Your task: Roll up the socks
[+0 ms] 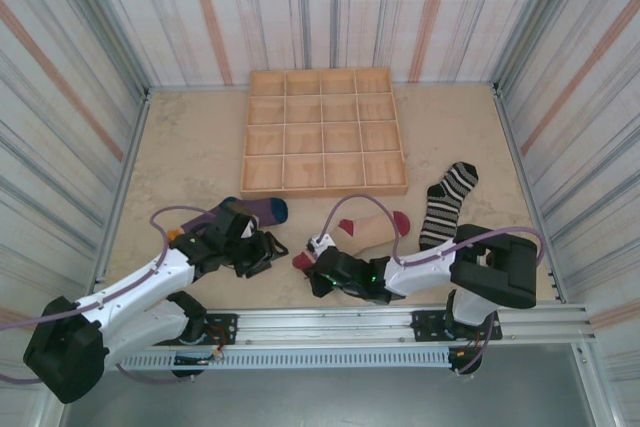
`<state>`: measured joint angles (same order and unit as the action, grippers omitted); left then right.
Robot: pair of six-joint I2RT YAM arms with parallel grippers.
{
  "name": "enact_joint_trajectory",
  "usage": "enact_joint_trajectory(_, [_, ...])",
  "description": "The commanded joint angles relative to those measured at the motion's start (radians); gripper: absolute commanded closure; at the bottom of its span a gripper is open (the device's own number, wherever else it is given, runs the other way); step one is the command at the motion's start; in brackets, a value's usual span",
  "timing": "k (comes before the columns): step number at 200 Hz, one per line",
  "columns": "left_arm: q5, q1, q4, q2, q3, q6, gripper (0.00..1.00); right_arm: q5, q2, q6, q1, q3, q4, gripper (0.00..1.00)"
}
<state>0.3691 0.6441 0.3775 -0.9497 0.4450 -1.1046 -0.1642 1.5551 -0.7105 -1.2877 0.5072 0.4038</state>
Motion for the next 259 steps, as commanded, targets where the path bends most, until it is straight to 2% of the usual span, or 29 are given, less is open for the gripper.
enact_joint_trajectory(1, [-0.014,0.005,-0.031,-0.007,-0.013,-0.014,0.38,0.058,-0.06,-0.079,0.021,-0.03,0.006,1.0])
enact_joint_trajectory(44, [-0.026,0.027,-0.056,-0.046,0.005,-0.014,0.42,0.112,-0.101,-0.161,0.087,-0.1,0.053,1.0])
enact_joint_trajectory(77, [-0.04,0.047,-0.079,-0.086,0.023,-0.011,0.43,0.109,-0.135,-0.208,0.114,-0.142,0.047,1.0])
enact_joint_trajectory(109, [-0.041,0.074,-0.12,-0.154,0.044,-0.009,0.46,0.123,-0.132,-0.256,0.145,-0.177,0.06,1.0])
enact_joint_trajectory(130, [-0.053,0.101,-0.124,-0.2,0.076,0.002,0.47,0.141,-0.164,-0.303,0.18,-0.233,0.121,1.0])
enact_joint_trajectory(171, [-0.066,0.143,-0.206,-0.275,0.098,0.002,0.51,0.194,-0.228,-0.365,0.253,-0.285,0.119,1.0])
enact_joint_trajectory(188, [-0.068,0.15,-0.21,-0.302,0.115,0.011,0.51,0.224,-0.27,-0.37,0.277,-0.277,0.069,1.0])
enact_joint_trajectory(226, [-0.084,0.154,-0.182,-0.308,0.139,0.018,0.51,0.205,-0.37,-0.294,0.275,-0.183,-0.171,1.0])
enact_joint_trajectory(259, [-0.095,0.137,-0.115,-0.254,0.129,0.024,0.51,0.194,-0.315,-0.275,0.247,-0.147,-0.181,1.0])
